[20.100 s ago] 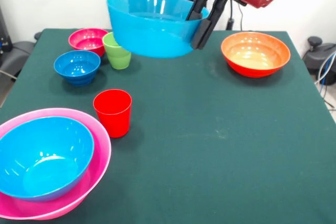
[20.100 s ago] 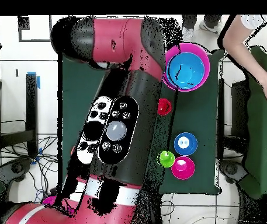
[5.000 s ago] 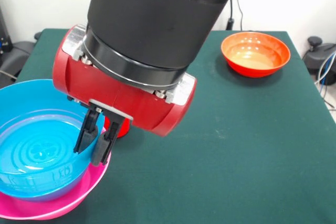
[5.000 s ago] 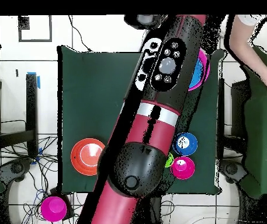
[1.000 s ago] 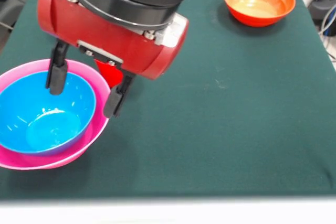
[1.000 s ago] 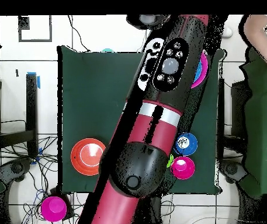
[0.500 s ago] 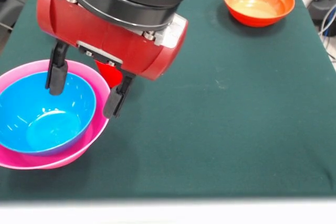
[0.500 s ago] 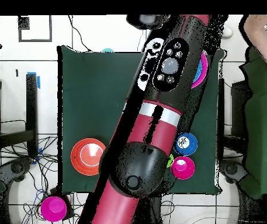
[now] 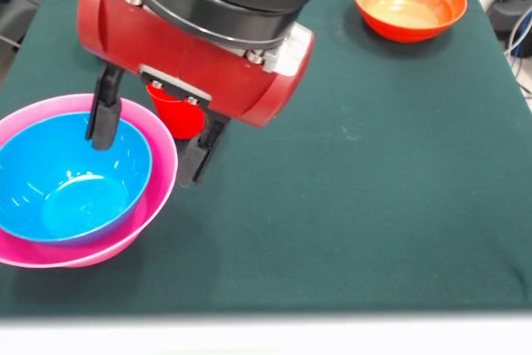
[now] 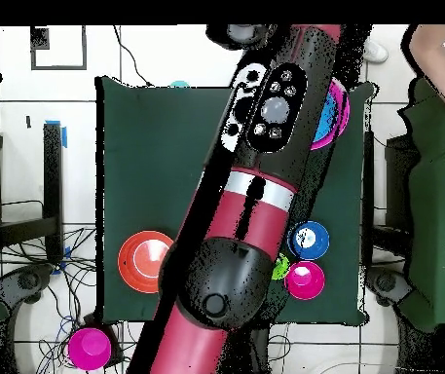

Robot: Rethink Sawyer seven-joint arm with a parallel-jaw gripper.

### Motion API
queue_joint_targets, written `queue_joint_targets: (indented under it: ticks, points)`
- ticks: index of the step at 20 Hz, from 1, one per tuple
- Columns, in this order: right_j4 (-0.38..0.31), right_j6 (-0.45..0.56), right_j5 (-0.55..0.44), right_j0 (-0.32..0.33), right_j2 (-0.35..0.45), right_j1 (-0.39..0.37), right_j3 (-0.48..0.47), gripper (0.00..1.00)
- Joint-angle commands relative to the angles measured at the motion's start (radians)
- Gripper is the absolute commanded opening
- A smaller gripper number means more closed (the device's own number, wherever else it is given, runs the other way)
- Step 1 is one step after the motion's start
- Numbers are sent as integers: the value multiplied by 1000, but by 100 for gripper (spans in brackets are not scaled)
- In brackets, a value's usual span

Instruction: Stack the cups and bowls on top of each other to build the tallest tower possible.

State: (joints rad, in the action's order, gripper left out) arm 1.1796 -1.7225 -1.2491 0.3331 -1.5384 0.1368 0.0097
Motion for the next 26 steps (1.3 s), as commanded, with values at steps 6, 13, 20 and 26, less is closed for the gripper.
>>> queue_joint_targets:
  ticks: [6,13,20,26]
  points:
    - [-140,53,-61,-75,54,-52,77,100]
    - [-276,72,-94,-163,165,-113,196,100]
    - [-457,-18,41,-375,308,-198,503,100]
    - [-548,-85,129,-488,362,-254,677,100]
